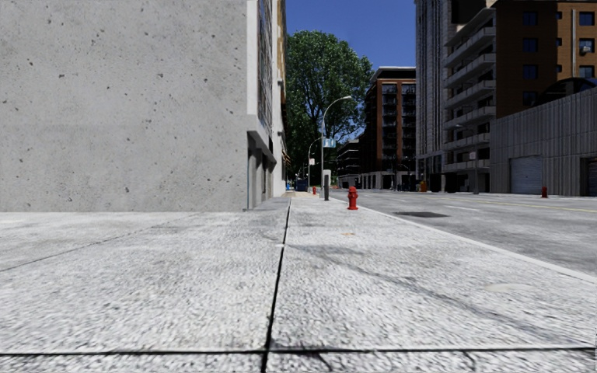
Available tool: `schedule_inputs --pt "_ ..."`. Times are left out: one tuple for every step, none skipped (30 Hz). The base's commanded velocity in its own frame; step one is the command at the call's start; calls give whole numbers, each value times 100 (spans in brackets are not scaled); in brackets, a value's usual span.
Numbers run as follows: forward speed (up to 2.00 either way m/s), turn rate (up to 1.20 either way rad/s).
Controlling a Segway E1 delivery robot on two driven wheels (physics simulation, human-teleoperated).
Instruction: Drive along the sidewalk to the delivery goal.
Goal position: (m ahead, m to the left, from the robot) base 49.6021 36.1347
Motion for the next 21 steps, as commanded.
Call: schedule_inputs --pt "200 0" --pt "200 0" --pt "200 0" --pt "200 0" --pt "200 0" --pt "200 0" --pt "200 0" --pt "200 0" --pt "200 0" --pt "200 0" --pt "200 0" --pt "200 0" --pt "200 0" --pt "200 0" --pt "200 0" --pt "200 0" --pt "200 0" --pt "200 0" --pt "200 0" --pt "200 0" --pt "200 0"
